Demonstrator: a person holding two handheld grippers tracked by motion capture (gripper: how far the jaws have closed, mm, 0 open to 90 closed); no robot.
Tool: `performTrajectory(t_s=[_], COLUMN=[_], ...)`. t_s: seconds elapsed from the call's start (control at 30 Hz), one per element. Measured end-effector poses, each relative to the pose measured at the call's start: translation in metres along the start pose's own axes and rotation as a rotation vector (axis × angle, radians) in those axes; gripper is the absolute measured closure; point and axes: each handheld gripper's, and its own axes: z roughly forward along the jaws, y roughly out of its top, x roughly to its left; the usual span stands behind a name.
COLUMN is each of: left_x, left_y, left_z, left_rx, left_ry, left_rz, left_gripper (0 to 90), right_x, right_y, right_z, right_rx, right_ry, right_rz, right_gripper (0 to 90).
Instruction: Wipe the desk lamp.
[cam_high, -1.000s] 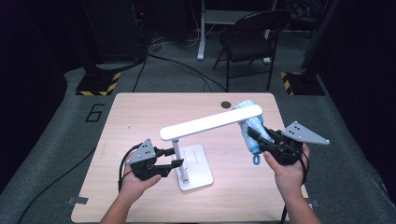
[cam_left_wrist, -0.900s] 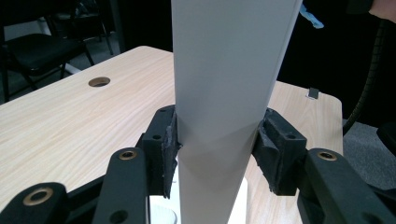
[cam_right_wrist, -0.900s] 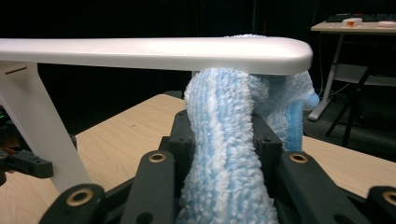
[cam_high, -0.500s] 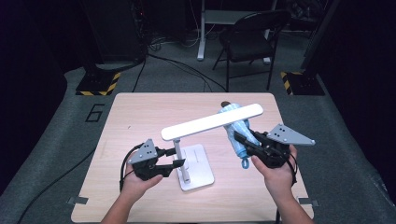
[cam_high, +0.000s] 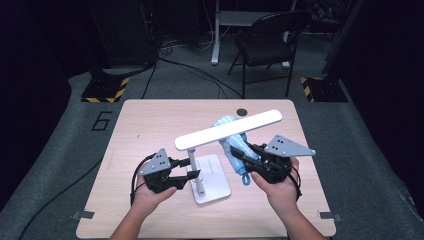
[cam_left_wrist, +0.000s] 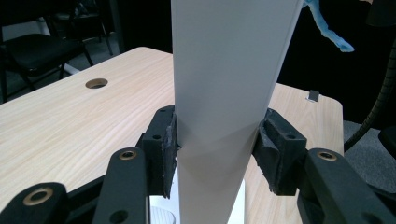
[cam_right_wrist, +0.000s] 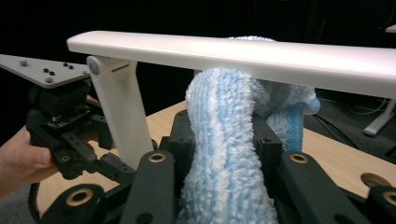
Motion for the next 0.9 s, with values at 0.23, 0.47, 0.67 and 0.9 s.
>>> performTrajectory(t_s=[0.23,0.47,0.67,0.9], left_x=[-0.003,-0.004,-0.004,-0.004], left_y=[0.001,0.002,0.002,0.001], left_z=[0.004,0.007,0.008,0.008], left_rx=[-0.007,-0.003,-0.006,-0.009], left_ry=[0.01,0.011,0.016,0.017], left_rz=[-0.012,-0.013,-0.005,-0.003], left_gripper=[52.4,52.4,52.4,52.5], right_x=[0.012,0.023,0.032,0.029], right_y=[0.003,0.004,0.005,0.004], right_z=[0.009,0.017,0.024,0.022], right_rx=[0.007,0.008,0.005,0.0], right_ry=[0.037,0.081,0.115,0.108], right_rz=[-0.02,-0.024,-0.022,-0.024], right_gripper=[67.9,67.9,67.8,67.9])
